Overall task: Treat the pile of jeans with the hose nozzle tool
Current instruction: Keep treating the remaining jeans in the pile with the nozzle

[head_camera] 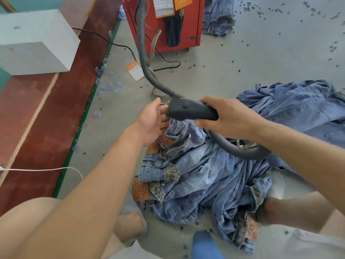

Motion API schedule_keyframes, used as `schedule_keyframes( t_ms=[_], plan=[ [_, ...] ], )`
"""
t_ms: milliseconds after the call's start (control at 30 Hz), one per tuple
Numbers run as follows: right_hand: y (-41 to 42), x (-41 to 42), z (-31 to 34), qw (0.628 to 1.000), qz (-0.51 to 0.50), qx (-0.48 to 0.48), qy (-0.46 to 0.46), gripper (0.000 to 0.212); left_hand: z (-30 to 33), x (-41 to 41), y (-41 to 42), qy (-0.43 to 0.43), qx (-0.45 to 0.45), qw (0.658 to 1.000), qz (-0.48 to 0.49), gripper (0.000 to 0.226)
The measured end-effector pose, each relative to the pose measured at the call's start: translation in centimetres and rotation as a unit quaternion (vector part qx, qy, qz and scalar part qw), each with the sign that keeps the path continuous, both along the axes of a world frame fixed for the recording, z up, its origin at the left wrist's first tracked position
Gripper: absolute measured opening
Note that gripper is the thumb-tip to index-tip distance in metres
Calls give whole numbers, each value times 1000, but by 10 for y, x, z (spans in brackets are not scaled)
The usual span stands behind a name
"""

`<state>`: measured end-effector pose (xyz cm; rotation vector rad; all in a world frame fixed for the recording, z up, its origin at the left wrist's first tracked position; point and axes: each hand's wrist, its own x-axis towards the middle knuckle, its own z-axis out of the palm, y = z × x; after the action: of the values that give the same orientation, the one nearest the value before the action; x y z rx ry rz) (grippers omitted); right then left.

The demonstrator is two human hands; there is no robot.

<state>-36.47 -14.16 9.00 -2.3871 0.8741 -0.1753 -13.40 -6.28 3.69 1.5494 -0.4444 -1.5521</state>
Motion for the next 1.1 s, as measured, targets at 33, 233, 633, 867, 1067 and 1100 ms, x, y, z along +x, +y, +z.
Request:
schedule_keyframes(
  t_ms=[33,233,633,867,1067,1100],
  plan=[
    [-2,1,4,1000,-21,-4,-18,38,0,0,0,5,0,1000,-2,64],
    [-24,-17,21,990,-140,-1,-16,38,1,2,-1,-8,-12,1000,22,45],
    [-18,-19,8,977,-191,96,-15,23,-84,-16,27,-233,296,908,185,69],
    [-13,-12,-1,983,-157,83,56,26,-116,-9,45,-208,367,846,327,62],
    [-15,-4,-13,986,-130,59,84,29,-130,-38,46,26,376,829,414,88],
    [-15,-2,-14,987,-127,56,85,29,-124,-40,41,78,362,832,413,90]
  ],
)
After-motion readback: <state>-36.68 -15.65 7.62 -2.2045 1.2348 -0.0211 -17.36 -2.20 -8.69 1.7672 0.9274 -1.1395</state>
